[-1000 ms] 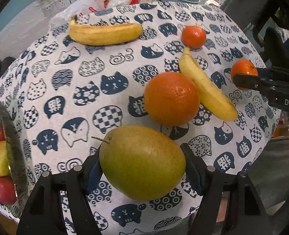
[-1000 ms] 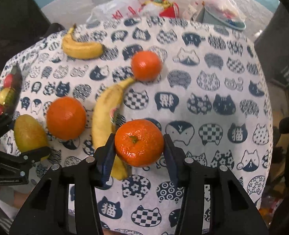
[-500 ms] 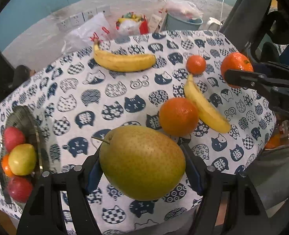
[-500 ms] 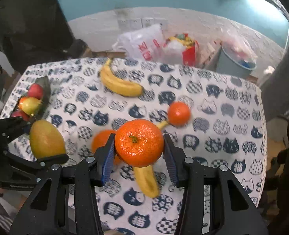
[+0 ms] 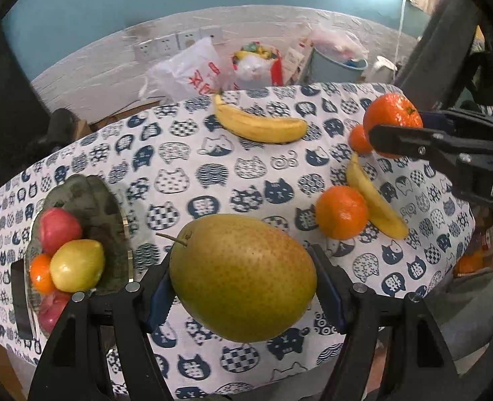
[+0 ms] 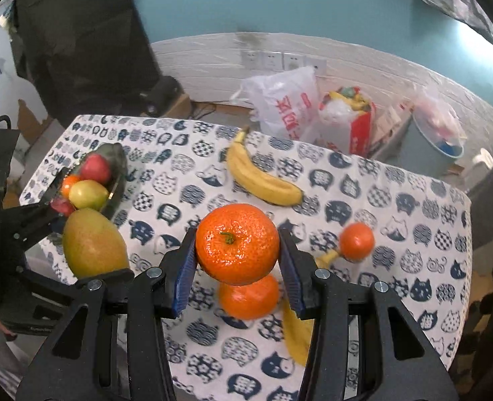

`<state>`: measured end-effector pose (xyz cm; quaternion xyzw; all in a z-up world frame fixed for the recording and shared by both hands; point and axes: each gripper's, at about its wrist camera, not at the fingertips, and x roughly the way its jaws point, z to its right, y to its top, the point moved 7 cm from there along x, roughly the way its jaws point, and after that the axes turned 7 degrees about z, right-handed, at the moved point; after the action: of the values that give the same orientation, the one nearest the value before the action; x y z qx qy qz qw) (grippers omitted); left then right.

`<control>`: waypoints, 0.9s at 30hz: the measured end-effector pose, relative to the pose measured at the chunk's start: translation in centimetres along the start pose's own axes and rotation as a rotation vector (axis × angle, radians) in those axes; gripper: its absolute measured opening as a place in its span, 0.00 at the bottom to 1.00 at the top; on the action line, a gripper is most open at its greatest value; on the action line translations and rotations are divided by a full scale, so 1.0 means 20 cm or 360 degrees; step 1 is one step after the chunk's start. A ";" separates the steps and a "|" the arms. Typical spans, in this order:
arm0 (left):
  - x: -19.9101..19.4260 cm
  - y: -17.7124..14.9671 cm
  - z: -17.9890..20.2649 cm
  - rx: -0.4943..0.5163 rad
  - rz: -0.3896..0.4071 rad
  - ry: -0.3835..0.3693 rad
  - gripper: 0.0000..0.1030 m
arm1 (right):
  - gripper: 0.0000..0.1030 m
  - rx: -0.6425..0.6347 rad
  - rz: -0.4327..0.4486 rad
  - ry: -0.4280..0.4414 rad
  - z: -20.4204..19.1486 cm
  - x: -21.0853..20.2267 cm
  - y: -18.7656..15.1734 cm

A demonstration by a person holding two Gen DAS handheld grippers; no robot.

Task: Organize fruits
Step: 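Carry the pear with the left tool while the right carries the mandarin toward the plate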

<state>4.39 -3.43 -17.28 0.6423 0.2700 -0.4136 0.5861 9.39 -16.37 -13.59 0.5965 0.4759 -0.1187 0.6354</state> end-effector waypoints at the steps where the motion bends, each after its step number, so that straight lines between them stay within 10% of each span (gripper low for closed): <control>1: -0.01 0.00 -0.03 -0.0016 0.0004 0.0009 0.72 | 0.44 -0.0008 0.0000 0.0008 -0.02 0.01 0.01; 27: -0.12 -0.15 -0.65 -0.0375 0.0029 0.0144 0.72 | 0.44 -0.0204 -0.0072 0.0232 -0.63 0.27 0.20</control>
<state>3.37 10.09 -17.21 0.5893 0.3369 -0.3443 0.6485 9.24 -2.10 -13.04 0.5507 0.5407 -0.0587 0.6332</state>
